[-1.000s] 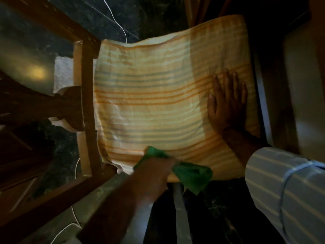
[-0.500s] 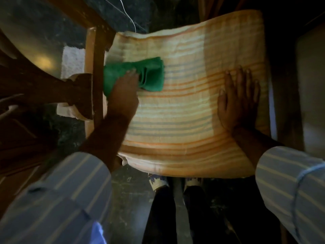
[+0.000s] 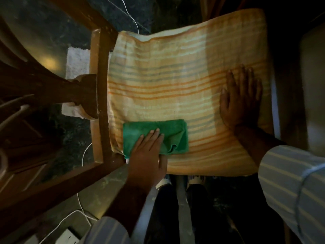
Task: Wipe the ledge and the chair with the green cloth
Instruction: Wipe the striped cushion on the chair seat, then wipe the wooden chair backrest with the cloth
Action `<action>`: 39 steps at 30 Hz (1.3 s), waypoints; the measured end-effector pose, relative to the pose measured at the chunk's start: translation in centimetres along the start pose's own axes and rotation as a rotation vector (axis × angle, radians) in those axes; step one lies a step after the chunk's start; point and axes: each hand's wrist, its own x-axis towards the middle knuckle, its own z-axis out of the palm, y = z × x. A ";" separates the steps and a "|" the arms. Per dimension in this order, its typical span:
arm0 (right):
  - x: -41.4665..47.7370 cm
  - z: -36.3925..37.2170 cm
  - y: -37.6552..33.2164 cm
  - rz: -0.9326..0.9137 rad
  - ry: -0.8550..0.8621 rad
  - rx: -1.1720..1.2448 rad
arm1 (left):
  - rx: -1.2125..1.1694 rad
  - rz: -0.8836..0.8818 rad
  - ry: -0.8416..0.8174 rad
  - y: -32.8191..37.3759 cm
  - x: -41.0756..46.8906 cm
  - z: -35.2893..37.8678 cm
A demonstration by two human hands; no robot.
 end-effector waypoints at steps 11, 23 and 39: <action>-2.6 -5.2 -8.8 0.052 -0.358 0.621 | -0.215 -0.446 0.185 -3.6 3.2 -3.1; 0.4 -7.1 -10.9 0.124 -0.947 0.768 | -0.508 -0.603 0.215 -3.2 2.9 -6.3; 9.5 -28.3 -24.5 0.361 -0.659 1.911 | -0.078 -0.213 0.886 8.6 -5.4 -39.5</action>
